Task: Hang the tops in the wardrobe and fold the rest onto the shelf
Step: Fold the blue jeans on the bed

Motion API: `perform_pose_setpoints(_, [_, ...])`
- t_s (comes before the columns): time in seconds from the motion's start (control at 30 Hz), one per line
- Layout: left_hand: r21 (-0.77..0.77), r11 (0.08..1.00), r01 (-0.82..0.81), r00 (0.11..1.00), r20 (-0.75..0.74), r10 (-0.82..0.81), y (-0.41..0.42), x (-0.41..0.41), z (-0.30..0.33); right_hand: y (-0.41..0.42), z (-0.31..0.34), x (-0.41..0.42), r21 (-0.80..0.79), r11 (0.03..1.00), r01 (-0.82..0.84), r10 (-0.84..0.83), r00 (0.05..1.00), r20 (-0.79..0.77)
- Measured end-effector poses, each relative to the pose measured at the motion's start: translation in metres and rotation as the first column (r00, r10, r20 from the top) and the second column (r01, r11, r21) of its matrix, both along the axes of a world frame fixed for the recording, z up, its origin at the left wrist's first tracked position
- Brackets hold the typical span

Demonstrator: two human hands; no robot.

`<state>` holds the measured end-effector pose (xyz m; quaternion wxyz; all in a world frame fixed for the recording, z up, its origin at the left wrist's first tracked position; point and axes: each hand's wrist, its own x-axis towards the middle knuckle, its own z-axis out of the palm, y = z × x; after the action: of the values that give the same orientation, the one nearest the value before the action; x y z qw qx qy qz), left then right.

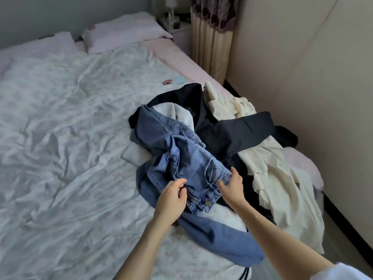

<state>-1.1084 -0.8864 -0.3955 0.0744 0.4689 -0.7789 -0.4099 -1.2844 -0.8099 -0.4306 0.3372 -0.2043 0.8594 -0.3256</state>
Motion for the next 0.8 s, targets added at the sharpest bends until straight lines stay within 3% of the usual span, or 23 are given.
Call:
perform_pose_setpoints(0.1, [0.013,0.999,0.053,0.998,0.035,-0.053,-0.032,-0.013,-0.020,-0.030,-0.023,-0.016,0.219,0.976,-0.003,0.018,0.997,-0.068])
perform_pose_setpoints(0.17, [-0.002,0.993,0.121,0.991,0.056,-0.121,-0.048,-0.021,-0.027,-0.037,-0.030,-0.022,0.390,0.918,-0.077,0.152,0.975,-0.165])
perform_pose_setpoints(0.3, [-0.128,0.913,0.389,0.902,0.254,-0.348,-0.065,-0.039,-0.029,-0.032,-0.024,-0.023,0.416,0.882,-0.221,0.379,0.858,-0.348])
perform_pose_setpoints(0.4, [-0.219,0.773,0.596,0.776,0.406,-0.483,-0.066,-0.056,-0.023,-0.016,-0.002,-0.011,0.250,0.847,-0.468,0.530,0.711,-0.463])
perform_pose_setpoints(0.5, [-0.257,0.663,0.703,0.697,0.436,-0.570,-0.065,-0.066,-0.010,0.002,0.024,0.004,0.043,0.739,-0.673,0.605,0.633,-0.483])
perform_pose_setpoints(0.63, [-0.293,0.632,0.718,0.689,0.433,-0.581,-0.055,-0.061,0.018,0.023,0.046,0.003,-0.087,0.803,-0.590,0.523,0.767,-0.371])
perform_pose_setpoints(0.8, [-0.385,0.747,0.543,0.840,0.232,-0.491,0.001,-0.035,0.054,0.065,0.080,0.011,-0.283,0.861,-0.422,0.359,0.900,-0.249])
